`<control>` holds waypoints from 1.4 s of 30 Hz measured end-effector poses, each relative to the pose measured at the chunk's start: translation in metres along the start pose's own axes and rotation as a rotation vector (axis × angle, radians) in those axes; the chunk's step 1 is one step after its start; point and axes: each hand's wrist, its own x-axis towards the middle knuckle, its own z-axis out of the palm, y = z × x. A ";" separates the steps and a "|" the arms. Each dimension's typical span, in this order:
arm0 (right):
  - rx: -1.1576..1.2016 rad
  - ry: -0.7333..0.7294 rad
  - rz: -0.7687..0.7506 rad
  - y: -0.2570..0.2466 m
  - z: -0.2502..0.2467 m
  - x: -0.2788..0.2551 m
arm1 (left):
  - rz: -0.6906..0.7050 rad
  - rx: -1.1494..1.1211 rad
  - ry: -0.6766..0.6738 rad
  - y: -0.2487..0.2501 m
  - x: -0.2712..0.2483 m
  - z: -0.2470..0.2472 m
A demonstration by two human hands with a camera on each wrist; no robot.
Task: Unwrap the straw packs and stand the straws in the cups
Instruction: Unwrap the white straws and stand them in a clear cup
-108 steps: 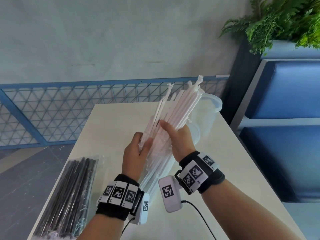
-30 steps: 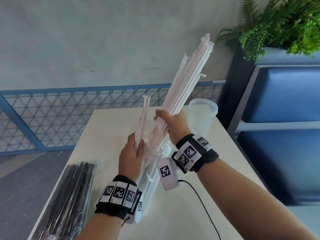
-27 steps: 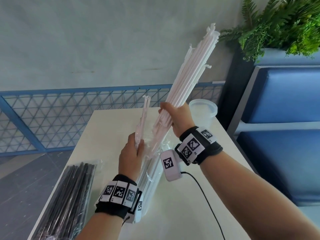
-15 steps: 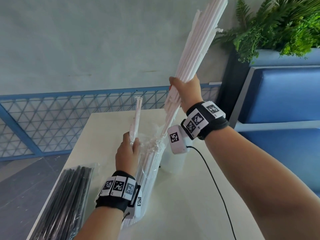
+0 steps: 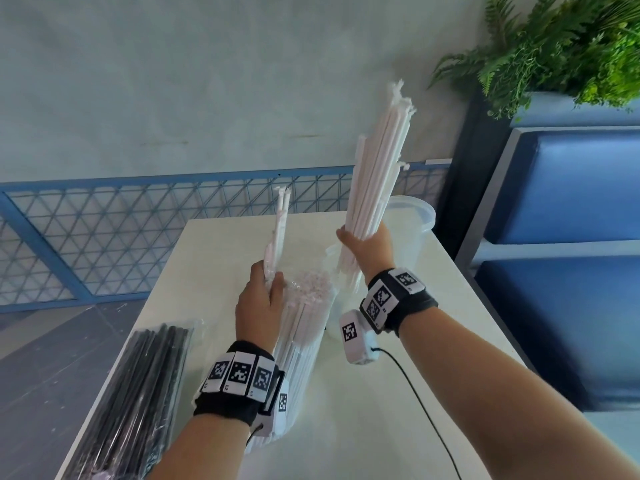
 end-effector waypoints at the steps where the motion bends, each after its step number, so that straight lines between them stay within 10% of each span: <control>1: 0.000 0.002 0.017 0.008 0.001 -0.002 | 0.002 -0.004 -0.003 0.000 0.000 0.000; 15: -0.017 0.023 -0.021 0.029 0.001 -0.008 | 0.014 -0.029 -0.011 0.000 -0.003 -0.002; 23: -0.244 0.343 -0.600 0.011 0.001 -0.050 | 0.005 -0.127 -0.010 -0.004 -0.008 -0.015; 28: -0.175 0.074 -0.601 0.032 0.008 -0.098 | -0.051 -0.260 0.026 0.003 -0.014 -0.030; 34: -0.079 -0.349 -0.226 0.045 0.016 -0.126 | -0.017 -0.501 0.000 0.019 -0.031 -0.043; 42: -0.159 -0.436 -0.165 0.049 0.029 -0.121 | -0.111 -0.679 -0.292 -0.002 -0.035 -0.058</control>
